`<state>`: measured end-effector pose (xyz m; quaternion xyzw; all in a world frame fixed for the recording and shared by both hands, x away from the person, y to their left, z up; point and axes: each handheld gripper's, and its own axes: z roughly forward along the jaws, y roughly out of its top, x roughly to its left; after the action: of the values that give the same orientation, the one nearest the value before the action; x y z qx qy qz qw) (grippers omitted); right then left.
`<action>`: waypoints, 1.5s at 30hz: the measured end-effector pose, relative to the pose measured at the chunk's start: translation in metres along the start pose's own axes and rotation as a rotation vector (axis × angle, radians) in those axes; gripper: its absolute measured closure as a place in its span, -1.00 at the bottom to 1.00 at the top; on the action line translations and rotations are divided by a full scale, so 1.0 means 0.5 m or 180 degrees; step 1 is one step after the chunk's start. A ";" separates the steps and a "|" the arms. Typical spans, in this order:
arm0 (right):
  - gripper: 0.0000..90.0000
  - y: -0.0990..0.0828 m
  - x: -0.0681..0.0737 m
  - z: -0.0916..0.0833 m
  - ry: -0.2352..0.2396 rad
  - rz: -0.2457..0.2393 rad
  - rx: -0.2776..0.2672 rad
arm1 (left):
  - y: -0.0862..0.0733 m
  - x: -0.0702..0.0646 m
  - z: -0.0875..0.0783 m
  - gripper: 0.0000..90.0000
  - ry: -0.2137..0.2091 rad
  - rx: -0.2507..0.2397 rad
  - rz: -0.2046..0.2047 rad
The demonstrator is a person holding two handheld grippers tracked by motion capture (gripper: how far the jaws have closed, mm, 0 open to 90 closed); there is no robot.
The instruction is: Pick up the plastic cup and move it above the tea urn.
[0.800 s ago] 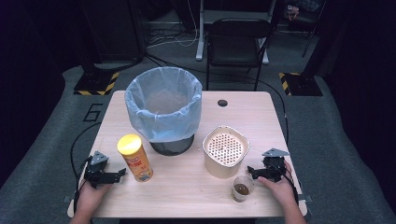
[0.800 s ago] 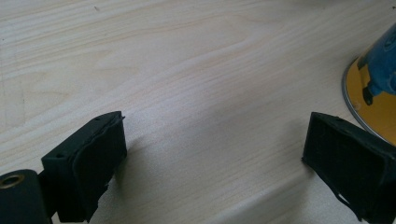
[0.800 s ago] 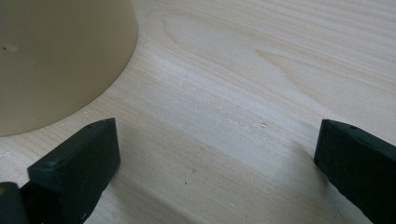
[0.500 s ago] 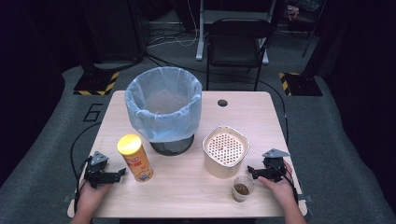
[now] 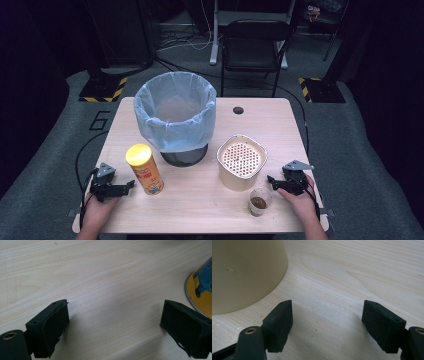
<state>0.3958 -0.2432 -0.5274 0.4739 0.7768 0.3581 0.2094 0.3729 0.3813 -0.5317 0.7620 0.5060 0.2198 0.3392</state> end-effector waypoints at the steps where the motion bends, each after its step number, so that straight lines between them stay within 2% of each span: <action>1: -0.40 0.000 -0.002 -0.001 -0.0002 -0.0041 0.0001 | 0.001 0.001 -0.002 -0.81 -0.0014 0.0041 0.0007; 2: -0.35 0.000 0.000 -0.001 -0.0006 0.0013 0.0001 | 0.001 0.001 -0.002 -0.81 -0.0009 0.0035 0.0005; 4: -0.27 0.001 0.000 -0.004 0.0000 -0.0003 0.0025 | 0.001 0.001 -0.002 -0.81 -0.0008 0.0033 0.0002; 6: -0.07 0.002 0.001 -0.009 0.0009 -0.0031 0.0039 | 0.001 0.001 -0.002 -0.80 -0.0008 0.0033 0.0001; 8: -0.04 0.005 0.001 -0.017 -0.0035 -0.0081 0.0015 | 0.001 0.001 -0.002 -0.81 -0.0008 0.0034 0.0002; 12: -0.03 0.013 0.004 -0.035 0.0010 -0.0077 -0.0056 | 0.001 0.001 -0.002 -0.80 -0.0008 0.0033 0.0001; 14: 0.00 0.017 0.004 -0.046 0.0002 -0.0203 -0.0087 | 0.001 0.001 -0.002 -0.81 -0.0009 0.0032 0.0000; 15: 0.01 0.018 0.005 -0.054 0.0029 -0.0200 -0.0091 | 0.001 0.001 -0.002 -0.80 -0.0017 0.0030 -0.0008; 18: 0.00 0.020 0.007 -0.069 0.0147 -0.0137 -0.0113 | 0.001 0.001 -0.002 -0.80 -0.0012 0.0021 -0.0017; 22: 0.01 0.020 0.016 -0.084 0.0218 -0.0248 -0.0143 | -0.001 0.000 0.000 -0.76 0.0029 -0.0042 -0.0059; 25: 0.00 0.024 0.021 -0.096 0.0269 -0.0270 -0.0135 | -0.001 0.001 -0.001 -0.73 0.0050 -0.0049 -0.0059; 28: -0.04 0.028 0.026 -0.105 0.0265 -0.0267 -0.0165 | -0.001 0.001 -0.001 -0.73 0.0051 -0.0048 -0.0055; 32: -0.06 0.039 0.034 -0.126 0.0345 -0.0301 -0.0238 | -0.001 0.001 -0.001 -0.73 0.0051 -0.0048 -0.0056; 33: -0.06 0.044 0.036 -0.134 0.0441 -0.0337 -0.0213 | -0.001 0.001 -0.001 -0.73 0.0051 -0.0048 -0.0055; 34: -0.06 0.044 0.036 -0.134 0.0441 -0.0337 -0.0213 | -0.001 0.001 -0.001 -0.73 0.0051 -0.0048 -0.0055; 35: -0.06 0.047 0.040 -0.139 0.0541 -0.0376 -0.0204 | -0.001 0.000 -0.001 -0.73 0.0051 -0.0047 -0.0056; 38: -0.11 0.054 0.051 -0.145 0.0694 -0.0427 -0.0190 | -0.001 0.001 -0.001 -0.73 0.0051 -0.0049 -0.0056; 41: -0.15 0.061 0.062 -0.149 0.0727 -0.0448 -0.0223 | -0.001 0.000 -0.001 -0.73 0.0051 -0.0048 -0.0056; 45: -0.23 0.080 0.079 -0.164 0.0864 -0.0580 -0.0246 | -0.001 0.000 -0.001 -0.73 0.0051 -0.0047 -0.0054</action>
<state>0.3466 -0.2259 -0.4426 0.3403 0.8234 0.4279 0.1522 0.3723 0.3818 -0.5317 0.7534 0.5136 0.2267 0.3425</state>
